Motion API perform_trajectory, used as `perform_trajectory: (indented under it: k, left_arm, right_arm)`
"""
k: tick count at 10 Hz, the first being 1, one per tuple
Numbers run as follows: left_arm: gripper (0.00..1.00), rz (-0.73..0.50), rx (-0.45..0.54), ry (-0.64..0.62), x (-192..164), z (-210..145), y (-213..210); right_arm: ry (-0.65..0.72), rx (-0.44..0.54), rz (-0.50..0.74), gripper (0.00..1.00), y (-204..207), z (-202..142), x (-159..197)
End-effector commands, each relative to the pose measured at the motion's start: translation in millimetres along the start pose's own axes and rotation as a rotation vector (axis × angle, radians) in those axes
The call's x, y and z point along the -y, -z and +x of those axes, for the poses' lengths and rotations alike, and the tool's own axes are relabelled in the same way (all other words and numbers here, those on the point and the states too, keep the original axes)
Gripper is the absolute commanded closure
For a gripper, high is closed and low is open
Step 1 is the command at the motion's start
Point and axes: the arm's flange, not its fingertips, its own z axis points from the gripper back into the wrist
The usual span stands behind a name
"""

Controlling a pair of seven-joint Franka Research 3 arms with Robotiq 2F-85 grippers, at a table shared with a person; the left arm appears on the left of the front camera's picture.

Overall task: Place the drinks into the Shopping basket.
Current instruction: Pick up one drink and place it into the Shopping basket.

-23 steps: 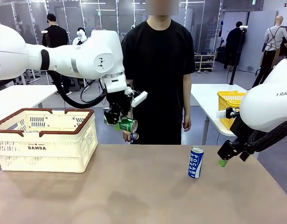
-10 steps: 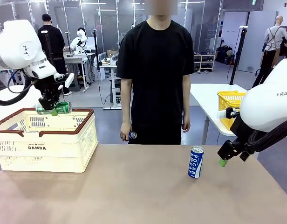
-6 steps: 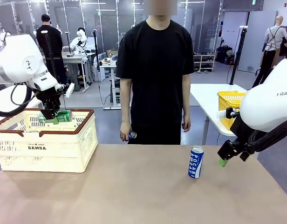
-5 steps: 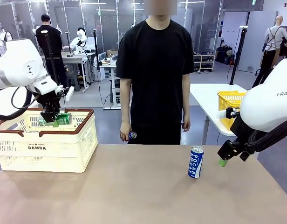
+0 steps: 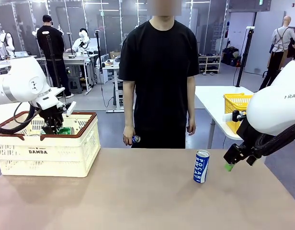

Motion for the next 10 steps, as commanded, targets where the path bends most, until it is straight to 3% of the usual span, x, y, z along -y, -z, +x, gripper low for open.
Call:
perform_trajectory:
  k: [1, 10]
  left_arm:
    - [0.42, 0.014, 0.041, 0.012, -2, -7, 8]
    - [0.42, -0.089, 0.041, 0.008, -26, -7, 60]
  right_arm:
    - [-0.014, -0.003, 0.005, 0.0, -1, 0, 1]
    - [-0.014, -0.003, 0.005, 0.0, -1, 0, 1]
